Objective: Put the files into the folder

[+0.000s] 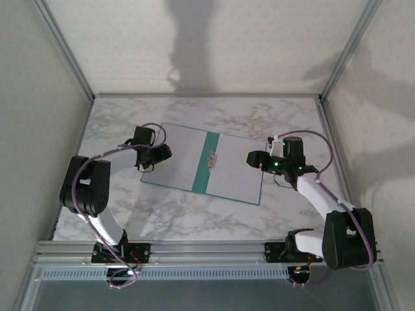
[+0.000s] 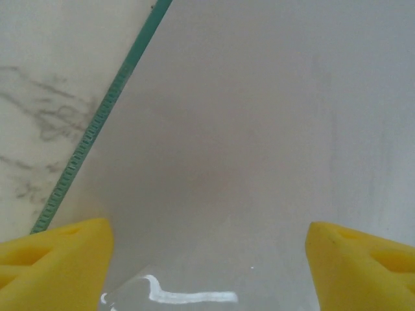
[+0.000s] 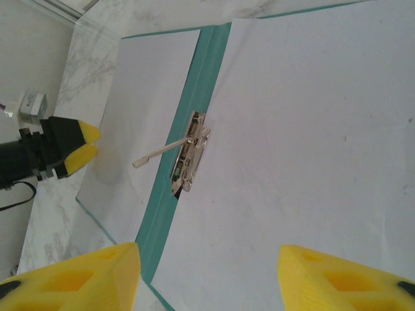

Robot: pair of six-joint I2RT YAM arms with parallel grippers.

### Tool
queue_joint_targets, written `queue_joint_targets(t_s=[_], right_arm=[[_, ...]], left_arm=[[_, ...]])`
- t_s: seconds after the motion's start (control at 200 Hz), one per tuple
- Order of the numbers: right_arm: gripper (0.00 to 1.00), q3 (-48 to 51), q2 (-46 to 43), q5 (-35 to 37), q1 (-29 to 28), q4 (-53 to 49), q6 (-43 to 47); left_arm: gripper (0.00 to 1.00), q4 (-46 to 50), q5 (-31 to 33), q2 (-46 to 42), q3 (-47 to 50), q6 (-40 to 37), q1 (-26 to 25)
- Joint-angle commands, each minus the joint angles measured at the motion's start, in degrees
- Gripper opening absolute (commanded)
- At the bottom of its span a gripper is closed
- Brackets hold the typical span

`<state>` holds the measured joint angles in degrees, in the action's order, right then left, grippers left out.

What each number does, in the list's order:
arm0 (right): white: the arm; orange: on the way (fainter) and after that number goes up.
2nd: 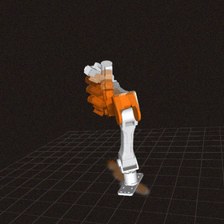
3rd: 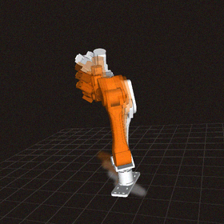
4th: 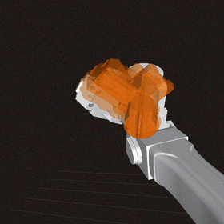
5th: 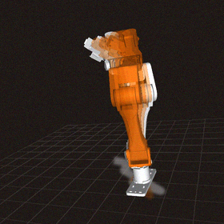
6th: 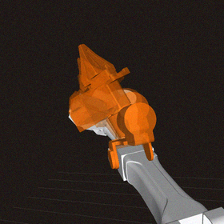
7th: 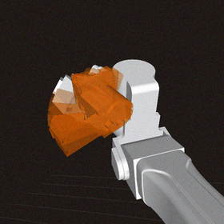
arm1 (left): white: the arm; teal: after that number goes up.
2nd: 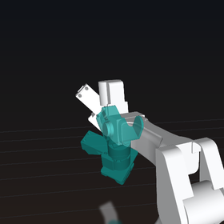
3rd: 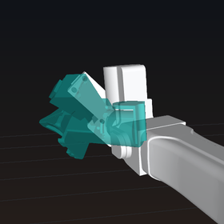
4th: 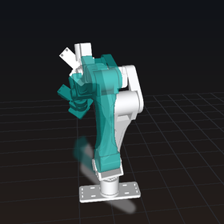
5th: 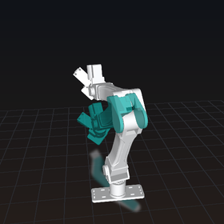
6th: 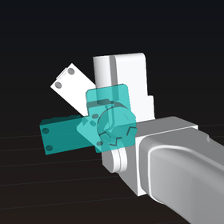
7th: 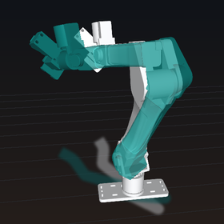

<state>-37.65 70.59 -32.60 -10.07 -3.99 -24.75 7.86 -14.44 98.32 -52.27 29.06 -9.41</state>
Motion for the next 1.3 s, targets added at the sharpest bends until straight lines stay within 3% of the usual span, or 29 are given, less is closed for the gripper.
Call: queue_joint_targets(t_s=[0.0,0.185,0.621,0.836,0.971,1.292], right_arm=[[0.59,-2.1,-1.1,0.8,-0.5,-2.9,-1.2],[0.59,-3.6,-0.8,1.1,-0.5,-4.3,-2.1],[0.59,-9.3,0.9,1.9,-0.8,-11.0,-4.8],[0.59,-10.7,1.8,6.1,-3.8,-13.9,-6.6],[0.59,-13.9,3.1,13.1,-8.7,-17.5,-7.9],[0.61,-27.4,11.9,28.4,-21.7,-26.0,-9.2]], left_arm=[[0.78,-1.5,0.8,-2.9,2.4,2.0,0.1],[0.78,-2.1,-0.9,-4.9,5.4,3.9,-2.1],[0.79,-6.7,-0.9,-10.5,11.4,14.1,-14.1],[0.81,-0.6,3.8,-16.0,9.1,11.7,-13.2],[0.81,0.7,5.7,-18.2,8.2,9.6,-10.9],[0.81,-3.4,3.4,-17.2,8.5,7.2,-8.1]])
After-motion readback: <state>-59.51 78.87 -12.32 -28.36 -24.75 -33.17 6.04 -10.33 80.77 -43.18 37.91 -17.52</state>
